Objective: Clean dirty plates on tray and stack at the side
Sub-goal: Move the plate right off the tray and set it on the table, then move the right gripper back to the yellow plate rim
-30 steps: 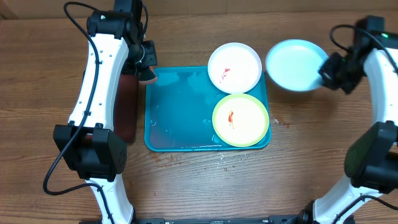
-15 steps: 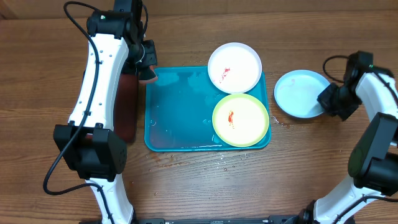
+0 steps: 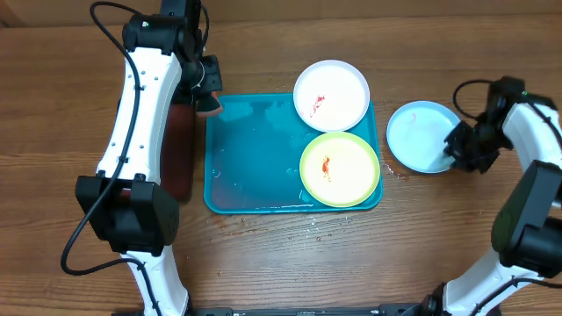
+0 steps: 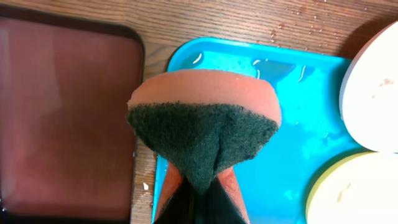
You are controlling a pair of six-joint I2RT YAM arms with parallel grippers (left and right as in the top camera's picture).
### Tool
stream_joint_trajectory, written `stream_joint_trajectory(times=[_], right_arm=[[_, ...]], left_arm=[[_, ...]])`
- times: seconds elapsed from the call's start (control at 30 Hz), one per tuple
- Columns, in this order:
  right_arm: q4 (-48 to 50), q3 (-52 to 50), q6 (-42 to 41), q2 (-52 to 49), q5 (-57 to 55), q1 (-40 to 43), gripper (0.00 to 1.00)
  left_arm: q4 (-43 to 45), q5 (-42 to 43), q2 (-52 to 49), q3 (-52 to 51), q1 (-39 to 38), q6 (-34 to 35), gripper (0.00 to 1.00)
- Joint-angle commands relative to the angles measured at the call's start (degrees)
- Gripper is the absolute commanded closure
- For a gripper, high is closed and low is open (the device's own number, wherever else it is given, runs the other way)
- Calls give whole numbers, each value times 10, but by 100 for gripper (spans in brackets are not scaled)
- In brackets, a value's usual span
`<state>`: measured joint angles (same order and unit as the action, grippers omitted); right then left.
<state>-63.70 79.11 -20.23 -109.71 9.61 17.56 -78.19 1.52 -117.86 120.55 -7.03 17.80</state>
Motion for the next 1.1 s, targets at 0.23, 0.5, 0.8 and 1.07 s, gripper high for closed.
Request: stream_joint_trajectory(times=[0.23,0.5,0.8,1.07], right_arm=[[-28,6,107,61,81,-150,60],[6,-72,31,61,-30,-252,64],[35,-117,-88,61,-31,-291,77],[82,-161,-116,61,-32,-320,77]], left_arm=[[15,4,9,-1,-10,-13,96],[13,4,9,-1,-10,-13,96],[13,4,9,-1,-10,-13,96],[10,4,9,-1,-10,-13,96]])
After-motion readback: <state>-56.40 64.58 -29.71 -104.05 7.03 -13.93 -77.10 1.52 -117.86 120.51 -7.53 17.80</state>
